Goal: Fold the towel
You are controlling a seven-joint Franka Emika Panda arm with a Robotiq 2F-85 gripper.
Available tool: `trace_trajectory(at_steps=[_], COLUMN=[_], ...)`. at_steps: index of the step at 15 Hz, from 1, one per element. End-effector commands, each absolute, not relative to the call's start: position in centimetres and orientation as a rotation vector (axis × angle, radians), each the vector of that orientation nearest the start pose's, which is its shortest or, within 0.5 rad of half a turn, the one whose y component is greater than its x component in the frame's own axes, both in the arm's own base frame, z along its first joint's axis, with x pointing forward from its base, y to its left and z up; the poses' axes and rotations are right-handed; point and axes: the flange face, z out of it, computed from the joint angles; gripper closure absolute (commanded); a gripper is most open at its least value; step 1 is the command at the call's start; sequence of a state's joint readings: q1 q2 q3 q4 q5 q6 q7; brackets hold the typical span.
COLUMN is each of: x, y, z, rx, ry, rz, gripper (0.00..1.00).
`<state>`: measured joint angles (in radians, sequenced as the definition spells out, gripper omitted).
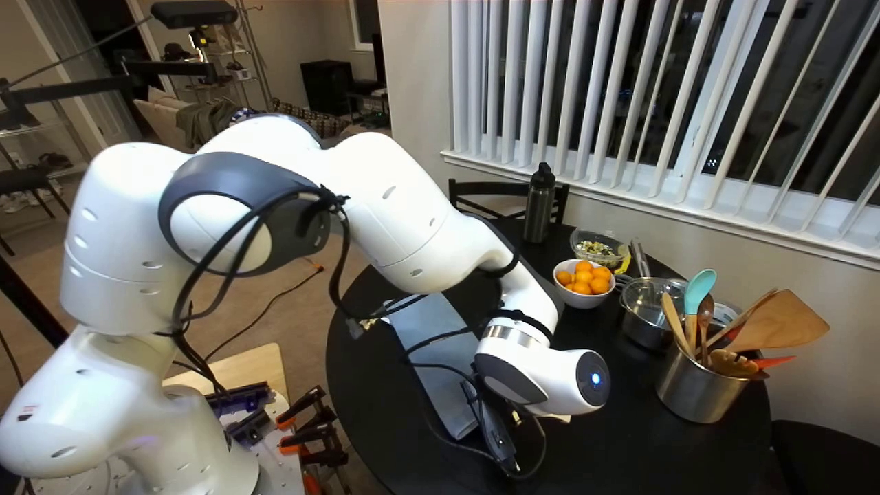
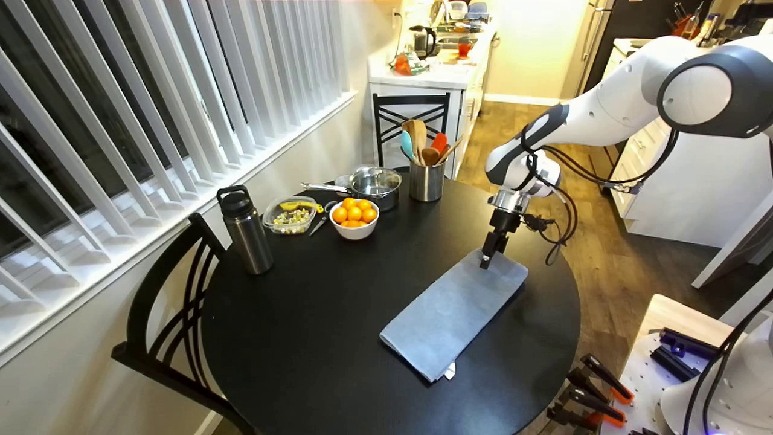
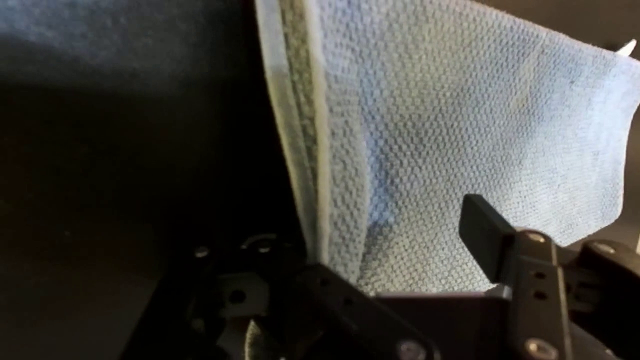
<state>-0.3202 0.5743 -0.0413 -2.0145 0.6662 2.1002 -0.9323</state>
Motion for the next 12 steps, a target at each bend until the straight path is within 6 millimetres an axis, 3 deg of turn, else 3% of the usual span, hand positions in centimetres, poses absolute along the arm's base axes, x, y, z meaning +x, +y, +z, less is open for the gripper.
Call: trace_trajectory(at_steps=[1,2,9,12], x=[50.9,50.8,50.0,49.9], y=[-17.5,-17.8,-19.3,-19.5], z=[14.2,14.3,14.6,14.9], rx=[-2.491,-2.488,-2.49,-2.491], ry=[-0.054,-0.047,-0.014,-0.007], rz=[0.127,0.126,0.107,0.107], gripper=[0.51,0.51,0.97,1.0])
